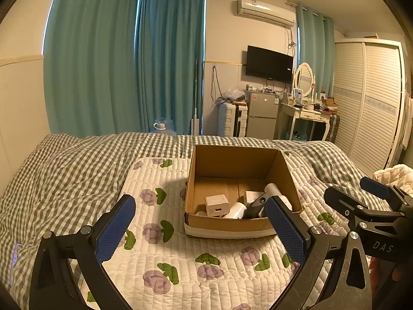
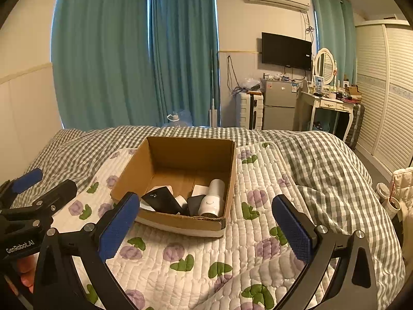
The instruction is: Organize rigid objects
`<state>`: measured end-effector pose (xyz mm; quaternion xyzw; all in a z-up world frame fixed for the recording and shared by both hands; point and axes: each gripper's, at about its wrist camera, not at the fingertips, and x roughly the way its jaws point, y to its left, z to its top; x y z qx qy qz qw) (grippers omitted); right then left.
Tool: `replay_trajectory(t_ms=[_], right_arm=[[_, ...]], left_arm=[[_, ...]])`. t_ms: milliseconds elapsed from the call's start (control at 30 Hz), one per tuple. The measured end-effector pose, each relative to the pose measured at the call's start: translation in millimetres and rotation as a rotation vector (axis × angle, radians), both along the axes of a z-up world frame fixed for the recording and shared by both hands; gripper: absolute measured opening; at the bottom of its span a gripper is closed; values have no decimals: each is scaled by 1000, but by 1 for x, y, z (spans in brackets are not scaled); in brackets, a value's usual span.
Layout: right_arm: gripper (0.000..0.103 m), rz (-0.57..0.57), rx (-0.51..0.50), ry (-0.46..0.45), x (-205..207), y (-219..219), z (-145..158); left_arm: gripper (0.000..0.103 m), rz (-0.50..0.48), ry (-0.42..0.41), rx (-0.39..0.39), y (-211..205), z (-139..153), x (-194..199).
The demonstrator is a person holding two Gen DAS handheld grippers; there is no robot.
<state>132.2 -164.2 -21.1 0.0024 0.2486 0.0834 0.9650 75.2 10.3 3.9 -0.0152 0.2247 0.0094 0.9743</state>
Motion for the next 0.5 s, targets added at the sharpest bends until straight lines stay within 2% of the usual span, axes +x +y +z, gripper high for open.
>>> replay_trajectory(t_ms=[500], right_arm=[[103,7,-1,5,2,1,-3]], left_arm=[[103,-4,-4,-9,-2,-2,0]])
